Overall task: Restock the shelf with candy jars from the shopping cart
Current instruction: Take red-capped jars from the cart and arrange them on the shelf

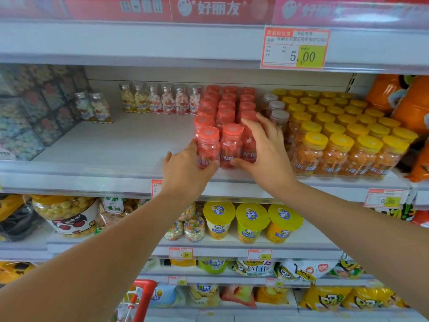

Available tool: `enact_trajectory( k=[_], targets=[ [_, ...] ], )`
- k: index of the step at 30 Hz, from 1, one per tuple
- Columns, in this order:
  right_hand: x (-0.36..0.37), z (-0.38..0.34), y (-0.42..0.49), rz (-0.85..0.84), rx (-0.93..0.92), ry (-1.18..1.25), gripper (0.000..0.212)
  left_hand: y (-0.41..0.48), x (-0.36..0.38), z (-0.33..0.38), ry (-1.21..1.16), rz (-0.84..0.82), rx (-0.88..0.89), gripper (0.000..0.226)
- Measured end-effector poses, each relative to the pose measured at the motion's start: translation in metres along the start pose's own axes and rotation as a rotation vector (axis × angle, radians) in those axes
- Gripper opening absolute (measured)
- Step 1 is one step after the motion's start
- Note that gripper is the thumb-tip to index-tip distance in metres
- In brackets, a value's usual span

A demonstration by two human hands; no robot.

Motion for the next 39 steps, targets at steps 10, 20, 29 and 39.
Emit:
enact_trajectory(
  k=[10, 20, 29, 39],
  targets=[
    [0.004, 0.006, 0.008, 0.012, -0.005, 0.045, 0.084, 0.001, 0.0, 0.001, -0.031, 0.091, 0.041, 0.026],
    [0.004, 0.002, 0.006, 0.017, 0.053, -0.001, 0.095, 0.003, 0.001, -0.004, 0.014, 0.093, 0.025, 0.044],
    [-0.023, -0.058, -0.034, 0.152, -0.166, 0.147, 0.05, -0.045, -0.028, -0.023, 0.022, 0.283, 0.058, 0.044],
    [0.089, -0.185, -0.125, -0.329, -0.278, 0.532, 0.016, -0.149, -0.082, -0.145, -0.01, 0.412, -0.143, 0.021]
  ],
)
Point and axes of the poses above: each hand's wrist, its own y-axis towards the middle knuckle, its own x-axis out of the palm, z = x × y, the point moved 8 cm from there along y, towards the middle knuckle, and after that the axes turned 2 degrees about -y, right-handed, at the moved point
